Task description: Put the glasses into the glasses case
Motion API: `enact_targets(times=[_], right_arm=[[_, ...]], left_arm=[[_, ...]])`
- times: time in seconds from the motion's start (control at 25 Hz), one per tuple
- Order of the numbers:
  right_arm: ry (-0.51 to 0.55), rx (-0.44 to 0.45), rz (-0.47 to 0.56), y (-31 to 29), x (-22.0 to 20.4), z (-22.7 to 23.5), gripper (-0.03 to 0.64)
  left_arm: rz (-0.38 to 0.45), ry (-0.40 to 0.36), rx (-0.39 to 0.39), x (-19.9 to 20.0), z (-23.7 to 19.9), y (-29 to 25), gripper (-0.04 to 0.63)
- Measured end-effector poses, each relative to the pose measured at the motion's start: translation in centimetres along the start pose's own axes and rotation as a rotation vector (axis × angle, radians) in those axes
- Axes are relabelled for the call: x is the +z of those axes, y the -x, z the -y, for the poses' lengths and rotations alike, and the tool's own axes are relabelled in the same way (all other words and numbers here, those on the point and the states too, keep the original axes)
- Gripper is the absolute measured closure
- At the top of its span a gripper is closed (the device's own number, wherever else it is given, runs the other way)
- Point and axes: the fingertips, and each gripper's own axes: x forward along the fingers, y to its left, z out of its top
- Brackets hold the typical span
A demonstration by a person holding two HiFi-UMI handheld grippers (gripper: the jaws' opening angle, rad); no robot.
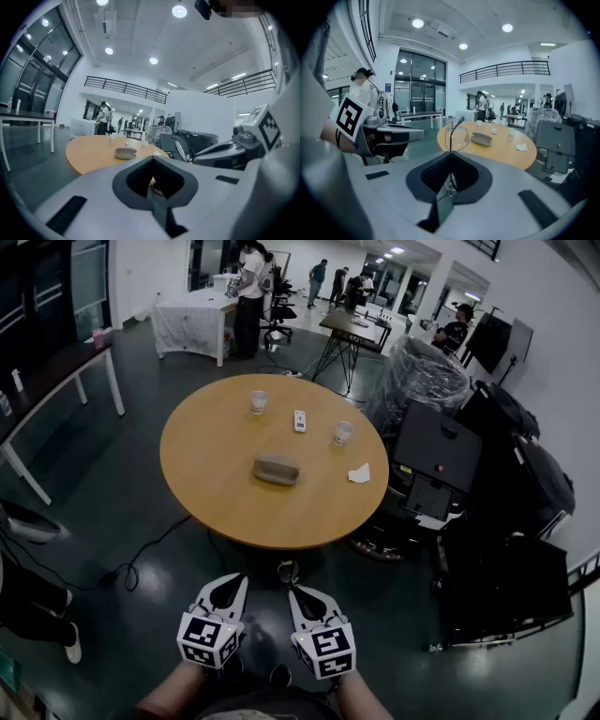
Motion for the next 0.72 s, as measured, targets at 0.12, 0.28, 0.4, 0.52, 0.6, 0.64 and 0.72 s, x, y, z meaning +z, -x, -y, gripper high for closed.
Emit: enact_targets(times=[0.12, 0.28, 0.4, 0.52, 0.6, 0.64, 0.72], right_arm=[[-0.006, 0.013, -0.009, -0.26, -0.13, -0.29, 0.623], [-0.013, 0.024, -0.007, -0.57, -0.55, -0.59, 0.623], [-0.014, 0.02, -0.01, -0.66, -0.56, -0.62, 0.623], [-0.015, 0.017, -0.012, -0.66, -0.59, -0.7, 0.623], [-0.015, 0.014, -0.012, -0.66, -0.5, -0.69, 0.623], [-0.015, 0.012, -0.012, -0.68, -0.43, -0.68, 0.623], [-0.018, 0.005, -0.008, -0.76, -0.29, -0.7, 0.623]], left_arm=[[-0.007, -0.009, 0.001, 0.11, -0.27, -0.11, 0.589], [-0.01, -0.006, -0.003, -0.15, -0.43, -0.08, 0.589], [-0.01, -0.002, -0.007, -0.18, -0.47, -0.11, 0.589], [-0.009, 0.003, -0.01, -0.17, -0.49, -0.13, 0.589], [-0.009, 0.005, -0.012, -0.18, -0.56, -0.17, 0.589], [-0.009, 0.006, -0.013, -0.17, -0.61, -0.17, 0.589], [-0.009, 0.008, -0.014, -0.2, -0.78, -0.14, 0.589]])
